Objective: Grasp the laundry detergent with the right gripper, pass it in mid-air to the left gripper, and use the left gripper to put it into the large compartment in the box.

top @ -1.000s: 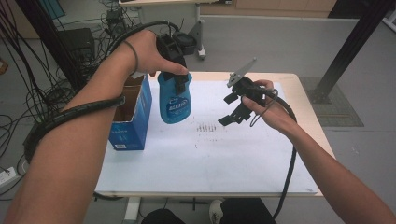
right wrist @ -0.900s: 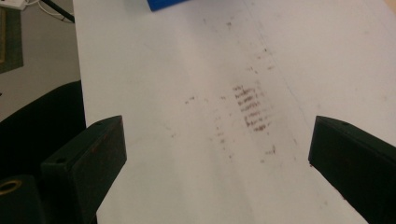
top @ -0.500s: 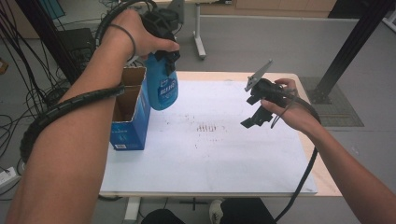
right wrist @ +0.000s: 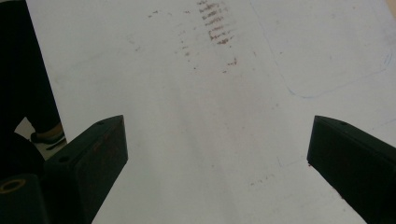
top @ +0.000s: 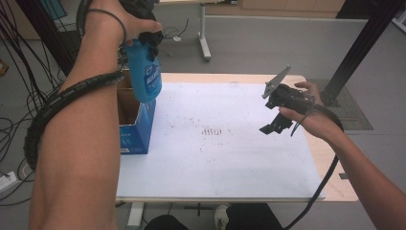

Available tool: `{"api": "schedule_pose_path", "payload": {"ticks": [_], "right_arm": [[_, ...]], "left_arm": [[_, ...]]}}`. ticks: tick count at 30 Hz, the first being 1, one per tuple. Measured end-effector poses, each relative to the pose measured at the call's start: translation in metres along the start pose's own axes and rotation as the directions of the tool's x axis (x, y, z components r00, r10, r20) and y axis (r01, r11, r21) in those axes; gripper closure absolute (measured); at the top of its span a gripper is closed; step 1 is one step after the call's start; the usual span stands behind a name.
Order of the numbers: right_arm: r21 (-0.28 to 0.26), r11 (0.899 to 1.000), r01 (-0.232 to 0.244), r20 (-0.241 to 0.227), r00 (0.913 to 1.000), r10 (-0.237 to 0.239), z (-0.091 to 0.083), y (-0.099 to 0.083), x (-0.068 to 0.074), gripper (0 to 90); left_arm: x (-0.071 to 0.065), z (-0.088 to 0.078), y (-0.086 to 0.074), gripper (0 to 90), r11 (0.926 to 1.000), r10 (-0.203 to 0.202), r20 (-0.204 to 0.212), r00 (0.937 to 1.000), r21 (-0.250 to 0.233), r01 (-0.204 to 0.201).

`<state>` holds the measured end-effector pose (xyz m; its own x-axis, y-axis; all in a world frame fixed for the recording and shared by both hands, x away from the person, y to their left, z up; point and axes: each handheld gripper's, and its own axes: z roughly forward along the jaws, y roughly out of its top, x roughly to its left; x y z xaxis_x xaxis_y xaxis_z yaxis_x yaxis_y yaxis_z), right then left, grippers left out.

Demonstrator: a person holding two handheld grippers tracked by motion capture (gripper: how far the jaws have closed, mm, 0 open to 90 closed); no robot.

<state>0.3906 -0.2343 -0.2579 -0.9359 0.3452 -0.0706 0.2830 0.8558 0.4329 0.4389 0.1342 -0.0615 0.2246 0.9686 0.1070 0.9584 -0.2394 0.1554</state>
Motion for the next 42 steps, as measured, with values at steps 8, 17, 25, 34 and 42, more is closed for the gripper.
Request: {"api": "schedule_pose_path", "payload": {"ticks": [8, 17, 25, 34, 42], "right_arm": [[0.027, 1.0, 0.005, 0.009, 0.9999, -0.005, 0.003, -0.011, 0.001, 5.3], [0.04, 0.999, 0.007, 0.004, 1.0, -0.007, 0.008, -0.017, -0.002, 5.3], [0.041, 0.999, 0.0, 0.012, 0.9999, -0.001, 0.005, -0.023, -0.004, 5.3], [0.028, 0.999, -0.02, 0.015, 0.9997, 0.019, 0.003, -0.027, -0.007, 5.3], [0.035, 0.999, -0.013, 0.01, 0.9999, 0.013, 0.003, -0.026, -0.008, 5.3]], "left_arm": [[0.03, 0.001, -0.002, 36.9, 0.9898, -0.141, -0.008, 0.9899, 0.013, 0.142], [0.053, 0.009, -0.005, 37.0, 0.9637, -0.267, 0.01, 0.9638, 0.02, 0.266], [0.067, 0.017, -0.008, 37.1, 0.9408, -0.337, -0.002, 0.9413, 0.033, 0.337], [0.075, 0.015, -0.011, 37.1, 0.9246, -0.38, -0.003, 0.9248, 0.02, 0.38], [0.078, 0.015, -0.013, 37.1, 0.922, -0.387, -0.006, 0.922, 0.008, 0.387]]}}
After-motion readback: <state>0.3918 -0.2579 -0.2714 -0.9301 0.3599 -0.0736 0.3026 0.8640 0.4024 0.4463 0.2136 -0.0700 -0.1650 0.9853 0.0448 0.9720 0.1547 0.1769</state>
